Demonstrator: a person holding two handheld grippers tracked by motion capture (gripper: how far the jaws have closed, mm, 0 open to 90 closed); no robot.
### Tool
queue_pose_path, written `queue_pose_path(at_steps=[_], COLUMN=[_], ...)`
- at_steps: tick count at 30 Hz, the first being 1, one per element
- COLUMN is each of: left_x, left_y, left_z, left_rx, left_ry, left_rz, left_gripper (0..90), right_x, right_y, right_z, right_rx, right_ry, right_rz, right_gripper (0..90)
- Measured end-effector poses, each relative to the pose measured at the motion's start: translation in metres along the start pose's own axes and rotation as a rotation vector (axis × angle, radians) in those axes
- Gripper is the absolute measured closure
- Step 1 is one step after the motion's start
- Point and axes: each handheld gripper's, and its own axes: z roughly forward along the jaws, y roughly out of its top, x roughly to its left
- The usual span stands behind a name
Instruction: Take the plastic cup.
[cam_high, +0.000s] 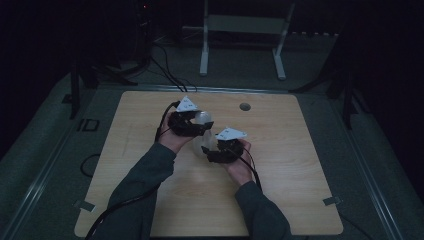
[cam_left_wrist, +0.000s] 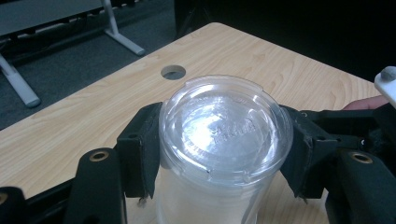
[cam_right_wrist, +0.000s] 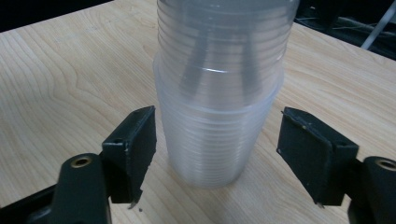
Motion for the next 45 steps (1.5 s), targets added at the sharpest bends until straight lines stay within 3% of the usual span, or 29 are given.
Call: queue_pose_path(at_steps=[9, 15, 32, 45], left_x=[0.0, 0.001, 0.0, 0.0], left_y=[0.001, 0.004, 0.018, 0.028], left_z=[-0.001, -0.004, -0.016, -0.03], left_rx=[0.002, -0.013, -0.037, -0.073], left_ry=[-0.009, -0.017, -0.016, -0.017], left_rz=[-0.004, -0.01, -0.001, 0.003], left_gripper=[38.5, 38.5, 39.5, 39.6], right_x=[0.001, 0.002, 0.003, 0.002], right_y=[0.005, 0.009, 0.009, 0.009], right_z=[0.008, 0.015, 0.018, 0.016], right_rx=[-0.009, -0.02, -0.034, -0.025], right_ry=[0.0, -0.002, -0.01, -0.008], right_rz=[0.019, 0.013, 0.02, 0.042], right_gripper=[17.5, 15.7, 22.3, 19.9])
